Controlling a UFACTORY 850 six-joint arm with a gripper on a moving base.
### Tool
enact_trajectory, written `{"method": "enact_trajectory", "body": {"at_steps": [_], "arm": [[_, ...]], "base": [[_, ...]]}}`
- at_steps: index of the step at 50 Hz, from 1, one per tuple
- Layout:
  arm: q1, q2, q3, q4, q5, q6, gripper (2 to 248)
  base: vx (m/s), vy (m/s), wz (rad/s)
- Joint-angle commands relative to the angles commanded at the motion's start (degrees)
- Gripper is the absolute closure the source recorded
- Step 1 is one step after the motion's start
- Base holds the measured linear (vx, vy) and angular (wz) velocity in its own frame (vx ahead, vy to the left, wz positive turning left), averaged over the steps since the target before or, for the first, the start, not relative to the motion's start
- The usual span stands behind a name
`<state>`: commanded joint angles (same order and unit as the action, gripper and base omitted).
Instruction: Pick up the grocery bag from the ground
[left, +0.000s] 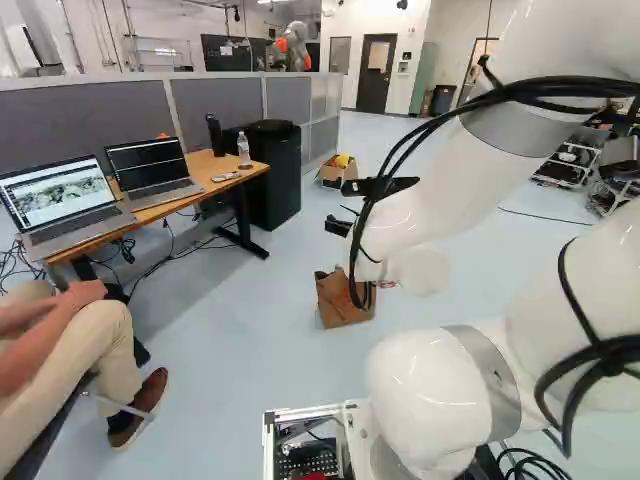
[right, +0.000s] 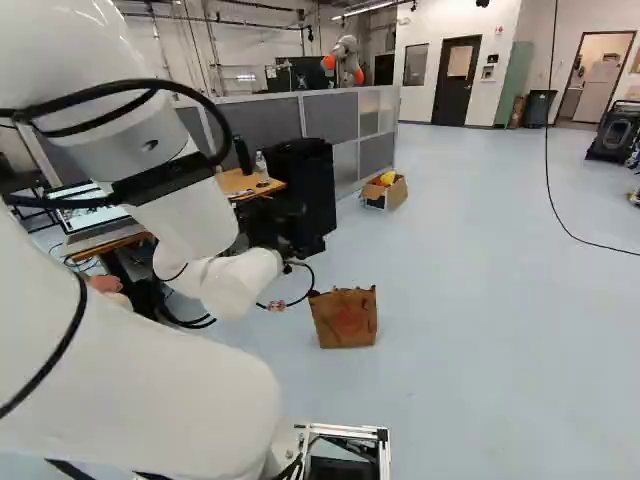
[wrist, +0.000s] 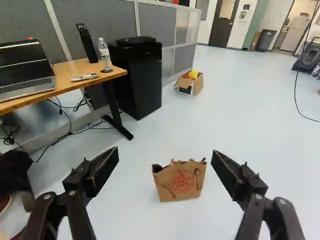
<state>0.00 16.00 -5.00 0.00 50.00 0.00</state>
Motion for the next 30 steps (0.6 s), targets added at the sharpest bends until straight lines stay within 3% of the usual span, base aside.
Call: {"method": "enact_trajectory", "body": {"at_steps": [30], "arm": [[0.0, 0.0, 0.0, 0.0, 0.0, 0.0, 3]], "base": [[0.32, -0.04, 0.009]]}}
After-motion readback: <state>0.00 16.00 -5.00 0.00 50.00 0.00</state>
